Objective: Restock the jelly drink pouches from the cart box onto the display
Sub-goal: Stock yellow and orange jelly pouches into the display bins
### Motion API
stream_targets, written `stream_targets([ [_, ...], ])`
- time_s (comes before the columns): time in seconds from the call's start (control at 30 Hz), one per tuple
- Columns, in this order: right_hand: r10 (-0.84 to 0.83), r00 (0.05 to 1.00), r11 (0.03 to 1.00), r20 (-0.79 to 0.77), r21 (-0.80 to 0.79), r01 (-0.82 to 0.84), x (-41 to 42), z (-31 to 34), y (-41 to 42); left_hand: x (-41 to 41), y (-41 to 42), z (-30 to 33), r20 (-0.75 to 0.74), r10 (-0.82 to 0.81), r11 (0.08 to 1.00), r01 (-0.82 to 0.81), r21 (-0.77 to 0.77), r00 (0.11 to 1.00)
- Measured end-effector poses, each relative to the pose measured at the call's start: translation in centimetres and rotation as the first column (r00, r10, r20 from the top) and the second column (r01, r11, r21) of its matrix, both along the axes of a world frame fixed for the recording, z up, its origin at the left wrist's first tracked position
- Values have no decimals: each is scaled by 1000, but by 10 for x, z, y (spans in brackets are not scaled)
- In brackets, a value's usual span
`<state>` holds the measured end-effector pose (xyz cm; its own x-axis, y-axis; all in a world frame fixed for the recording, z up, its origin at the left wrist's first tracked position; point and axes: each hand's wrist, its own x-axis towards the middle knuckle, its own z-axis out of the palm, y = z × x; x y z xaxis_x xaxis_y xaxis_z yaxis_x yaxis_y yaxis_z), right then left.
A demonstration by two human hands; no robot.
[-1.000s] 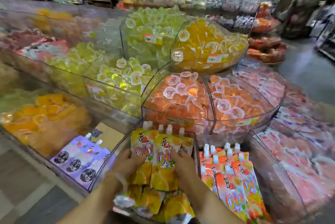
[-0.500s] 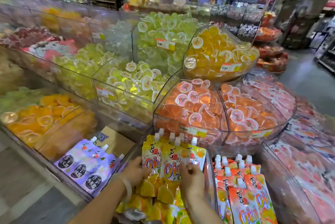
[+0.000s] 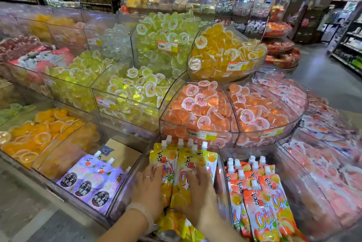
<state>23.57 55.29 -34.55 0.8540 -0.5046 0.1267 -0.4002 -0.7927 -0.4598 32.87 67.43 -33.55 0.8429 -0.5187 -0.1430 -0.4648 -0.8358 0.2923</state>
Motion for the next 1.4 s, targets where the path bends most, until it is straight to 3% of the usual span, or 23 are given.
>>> stream_targets([
  [0.07,92,989,995,-119,60,-86,-3,8,2,-3,-2,-1,-84,-6,999,3,-34,996],
  [0.13,127,986,983,-112,-118,-140,-2,16,-1,-2,-2,1,-108,-30,998,23,-65,994],
  [0.17,168,973,975,-160,-117,-187,-2,20,-2,0,-1,3,-106,-46,996,38,-75,993],
  [0.27,239,911,970,-336,43,-239,-4,23,-5,0,2,13,-39,-48,998,46,-35,998],
  [0.37,255,921,967,-295,56,-249,-12,24,-10,-9,-7,29,49,-43,999,43,-4,998],
  [0.47,255,949,967,-187,23,-255,-31,44,-26,-29,-33,56,132,-141,989,135,56,981],
  [0.63,62,995,987,83,-154,-48,-86,85,-96,-86,-112,99,246,-366,929,336,156,898],
  [0.7,-42,998,983,52,-174,51,-129,103,-133,-124,-154,113,302,-470,882,433,185,829],
  [0.77,-145,985,982,-97,-136,132,-180,109,-168,-172,-195,120,301,-547,837,512,192,781],
  [0.97,-436,854,900,-285,-148,410,-359,101,-234,-332,-304,101,226,-762,647,724,237,607],
  [1.2,-720,612,679,-328,-146,720,-559,88,-272,-515,-390,92,130,-936,349,905,243,326],
  [1.4,-861,372,444,-346,-155,883,-691,79,-284,-646,-448,82,108,-992,83,970,228,60],
])
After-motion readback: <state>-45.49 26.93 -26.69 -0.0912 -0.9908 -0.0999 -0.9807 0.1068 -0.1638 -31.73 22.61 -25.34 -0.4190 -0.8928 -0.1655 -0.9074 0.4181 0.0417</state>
